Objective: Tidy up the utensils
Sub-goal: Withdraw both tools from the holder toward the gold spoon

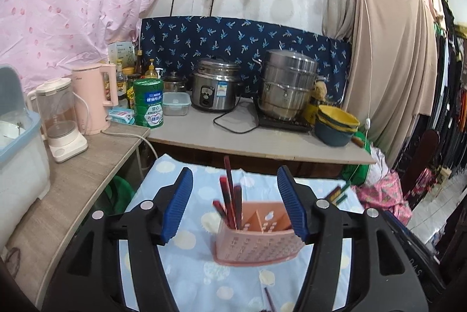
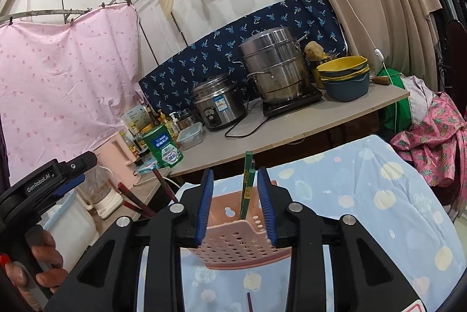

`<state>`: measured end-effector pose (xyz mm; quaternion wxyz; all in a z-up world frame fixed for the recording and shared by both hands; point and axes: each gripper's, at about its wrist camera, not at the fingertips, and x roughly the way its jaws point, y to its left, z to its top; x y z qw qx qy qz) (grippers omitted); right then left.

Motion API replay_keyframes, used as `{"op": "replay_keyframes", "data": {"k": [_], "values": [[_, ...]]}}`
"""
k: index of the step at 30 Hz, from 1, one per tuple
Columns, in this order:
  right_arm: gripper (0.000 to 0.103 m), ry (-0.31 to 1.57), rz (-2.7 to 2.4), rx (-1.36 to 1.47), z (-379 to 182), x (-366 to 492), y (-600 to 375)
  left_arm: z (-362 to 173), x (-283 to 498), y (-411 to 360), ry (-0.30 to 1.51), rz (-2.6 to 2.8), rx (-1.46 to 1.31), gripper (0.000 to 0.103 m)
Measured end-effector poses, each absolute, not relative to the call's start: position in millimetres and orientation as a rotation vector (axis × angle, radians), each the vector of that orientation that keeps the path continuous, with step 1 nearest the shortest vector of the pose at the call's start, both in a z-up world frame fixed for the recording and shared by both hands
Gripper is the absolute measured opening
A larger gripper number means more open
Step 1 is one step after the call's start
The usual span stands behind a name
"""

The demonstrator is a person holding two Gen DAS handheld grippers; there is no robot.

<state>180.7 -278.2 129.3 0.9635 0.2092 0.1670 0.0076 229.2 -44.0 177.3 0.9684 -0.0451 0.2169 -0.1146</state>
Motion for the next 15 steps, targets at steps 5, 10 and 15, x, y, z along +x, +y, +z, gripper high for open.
{"op": "replay_keyframes", "data": {"k": [5,10,15], "values": [[0.036,0.391,0.031,0.397,115.5,151.8,-267.2,152.9,200.3,-51.9,0.501,-0.192,0.006,0.061],[0.036,0.445,0.043,0.375,93.9,118.3,-253.5,119.2,174.9,-52.8,0.584,-0.168,0.062,0.062],[0.036,0.513,0.035,0.358,65.3,86.3,-240.9,86.3,153.0,-52.1,0.669,-0.166,0.085,0.062]]}}
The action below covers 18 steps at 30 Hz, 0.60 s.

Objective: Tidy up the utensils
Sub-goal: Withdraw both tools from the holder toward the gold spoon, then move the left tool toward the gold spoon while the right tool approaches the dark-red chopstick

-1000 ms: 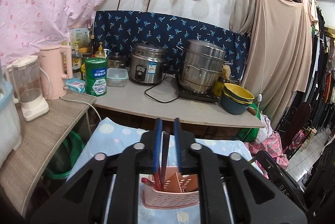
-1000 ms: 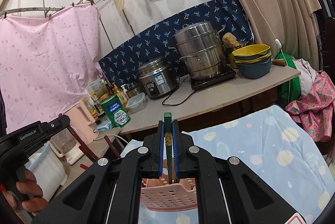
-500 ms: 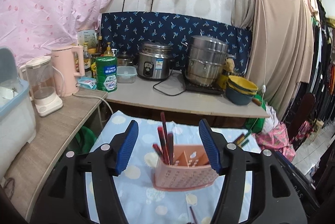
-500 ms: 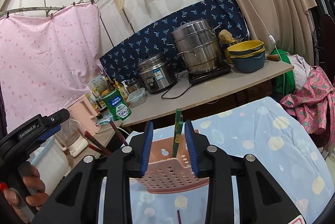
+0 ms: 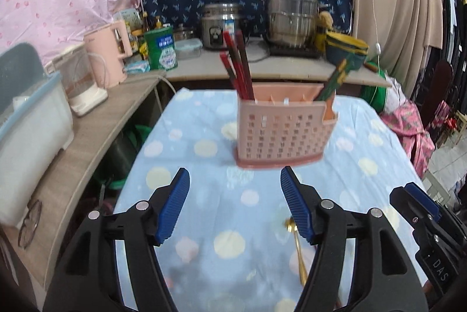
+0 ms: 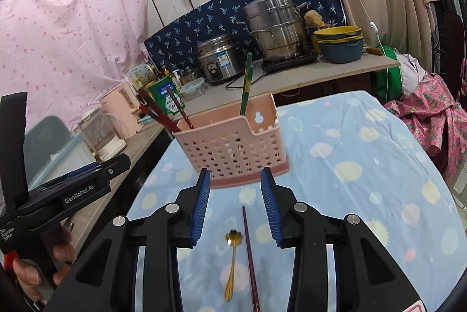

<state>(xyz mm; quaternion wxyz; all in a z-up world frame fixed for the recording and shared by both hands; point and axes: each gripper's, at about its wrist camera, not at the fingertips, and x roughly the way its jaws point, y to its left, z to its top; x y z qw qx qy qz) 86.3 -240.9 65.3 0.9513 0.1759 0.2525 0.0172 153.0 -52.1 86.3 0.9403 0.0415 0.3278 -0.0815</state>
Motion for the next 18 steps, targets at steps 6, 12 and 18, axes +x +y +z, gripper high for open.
{"op": "replay_keyframes", "data": {"k": [6,12,18], "values": [[0.036,0.579,0.001,0.294,36.6,59.3,-228.3,52.5,129.9,-46.3,0.745,-0.159,0.084,0.062],[0.036,0.658,-0.005,0.263,4.3,40.1,-216.6,21.4,114.2,-39.3,0.815,-0.141,0.092,0.062],[0.036,0.726,-0.004,0.224,-25.2,27.4,-203.0,-7.1,103.1,-33.9,0.881,-0.129,0.099,0.062]]}}
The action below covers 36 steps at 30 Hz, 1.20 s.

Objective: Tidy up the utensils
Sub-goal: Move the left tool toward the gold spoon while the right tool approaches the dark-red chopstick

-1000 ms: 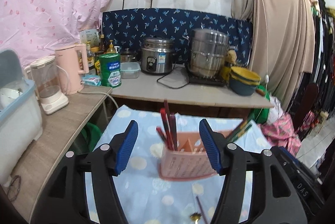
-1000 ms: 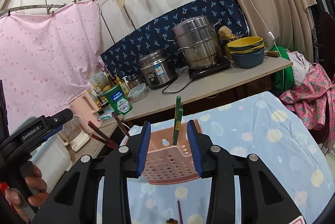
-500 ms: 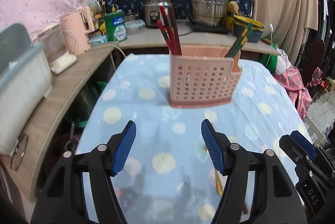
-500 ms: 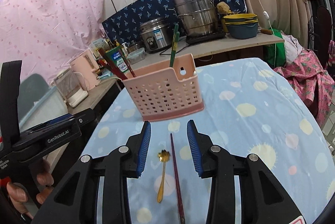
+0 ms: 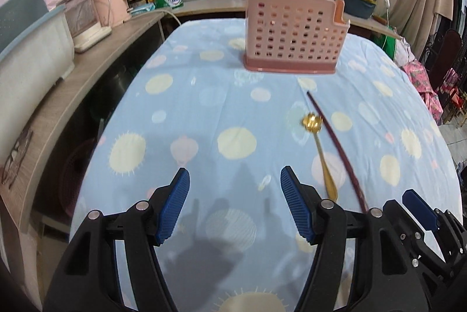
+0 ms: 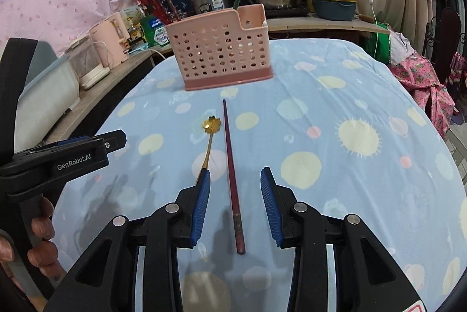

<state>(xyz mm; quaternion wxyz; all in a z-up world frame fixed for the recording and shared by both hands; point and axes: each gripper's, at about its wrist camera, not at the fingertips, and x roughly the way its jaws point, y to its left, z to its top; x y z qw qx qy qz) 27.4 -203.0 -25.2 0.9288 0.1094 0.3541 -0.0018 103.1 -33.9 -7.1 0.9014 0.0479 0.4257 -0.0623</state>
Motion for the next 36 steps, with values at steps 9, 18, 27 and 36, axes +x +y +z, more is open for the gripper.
{"op": "replay_keyframes", "data": {"k": [9,18,27,36], "values": [[0.034,0.790,-0.001,0.221,-52.3,22.7,-195.0,-29.4,97.2,-27.8,0.934,-0.107,0.106,0.062],[0.032,0.808,-0.004,0.216,-60.3,23.0,-192.6,-40.5,95.6,-26.8,0.960,-0.094,0.114,0.064],[0.025,0.815,-0.010,0.204,-64.1,26.1,-191.8,-46.8,95.1,-27.2,0.977,-0.090,0.119,0.067],[0.019,0.812,-0.017,0.195,-65.5,30.1,-192.6,-48.8,95.0,-27.7,0.984,-0.087,0.124,0.071]]}}
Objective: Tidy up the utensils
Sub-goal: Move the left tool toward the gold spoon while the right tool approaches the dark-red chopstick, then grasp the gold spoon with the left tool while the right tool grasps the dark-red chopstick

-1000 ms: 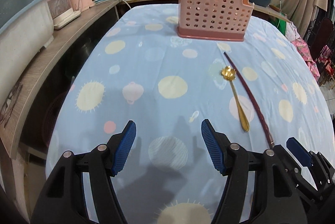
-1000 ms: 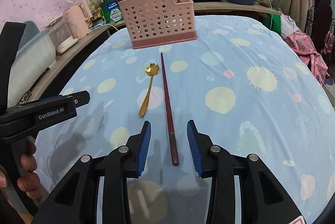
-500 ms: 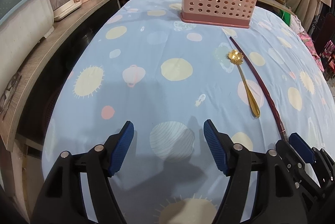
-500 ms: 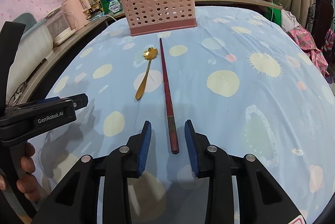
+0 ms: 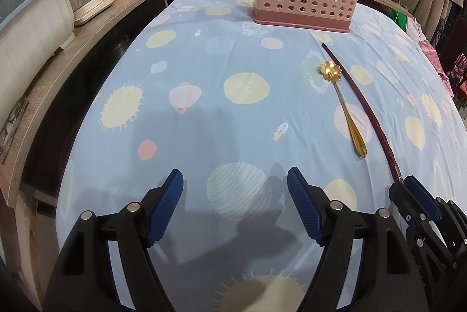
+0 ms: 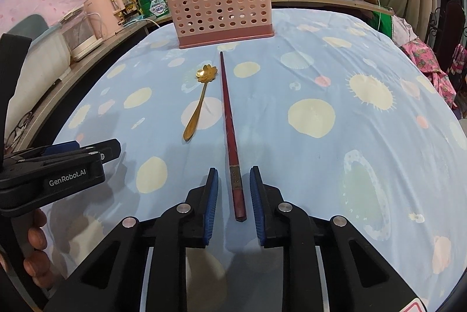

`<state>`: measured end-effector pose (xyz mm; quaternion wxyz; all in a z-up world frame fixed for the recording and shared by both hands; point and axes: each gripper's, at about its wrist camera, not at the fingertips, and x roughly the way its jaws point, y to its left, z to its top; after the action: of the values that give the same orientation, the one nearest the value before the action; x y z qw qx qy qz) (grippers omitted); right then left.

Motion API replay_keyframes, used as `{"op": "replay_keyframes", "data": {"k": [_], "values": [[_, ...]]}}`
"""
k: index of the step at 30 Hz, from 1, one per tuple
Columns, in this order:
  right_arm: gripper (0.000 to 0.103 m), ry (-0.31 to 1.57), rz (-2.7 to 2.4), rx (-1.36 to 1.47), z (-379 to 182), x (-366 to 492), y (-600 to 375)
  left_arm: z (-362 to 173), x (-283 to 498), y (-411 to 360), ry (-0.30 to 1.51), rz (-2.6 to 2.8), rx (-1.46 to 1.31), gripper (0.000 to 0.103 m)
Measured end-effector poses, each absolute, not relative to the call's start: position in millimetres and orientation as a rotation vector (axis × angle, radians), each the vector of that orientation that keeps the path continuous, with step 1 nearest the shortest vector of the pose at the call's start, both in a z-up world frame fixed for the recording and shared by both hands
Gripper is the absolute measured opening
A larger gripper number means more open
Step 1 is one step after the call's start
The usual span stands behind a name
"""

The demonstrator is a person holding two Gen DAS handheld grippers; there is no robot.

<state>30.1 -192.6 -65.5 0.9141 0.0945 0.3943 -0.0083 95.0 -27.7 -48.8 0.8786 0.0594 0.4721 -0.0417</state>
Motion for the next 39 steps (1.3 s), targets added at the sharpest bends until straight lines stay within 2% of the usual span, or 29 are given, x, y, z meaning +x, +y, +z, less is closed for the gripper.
{"op": "replay_keyframes", "data": {"k": [7,13,26,37,39], "values": [[0.009,0.811,-0.028,0.193,-66.4,30.7,-194.4,-52.4,95.1,-28.6,0.998,-0.089,0.126,0.072],[0.007,0.799,-0.053,0.180,-66.1,28.6,-196.1,-51.6,94.0,-31.8,0.993,-0.102,0.129,0.078],[0.007,0.796,-0.074,0.253,-61.8,22.5,-215.9,-55.2,108.7,-72.5,1.034,-0.221,0.073,0.079],[0.007,0.801,-0.061,0.292,-65.0,21.8,-223.1,-54.6,121.5,-98.8,1.046,-0.301,0.030,0.075],[0.007,0.802,-0.060,0.295,-65.8,22.5,-223.7,-56.8,122.5,-102.8,1.048,-0.296,0.045,0.068]]}}
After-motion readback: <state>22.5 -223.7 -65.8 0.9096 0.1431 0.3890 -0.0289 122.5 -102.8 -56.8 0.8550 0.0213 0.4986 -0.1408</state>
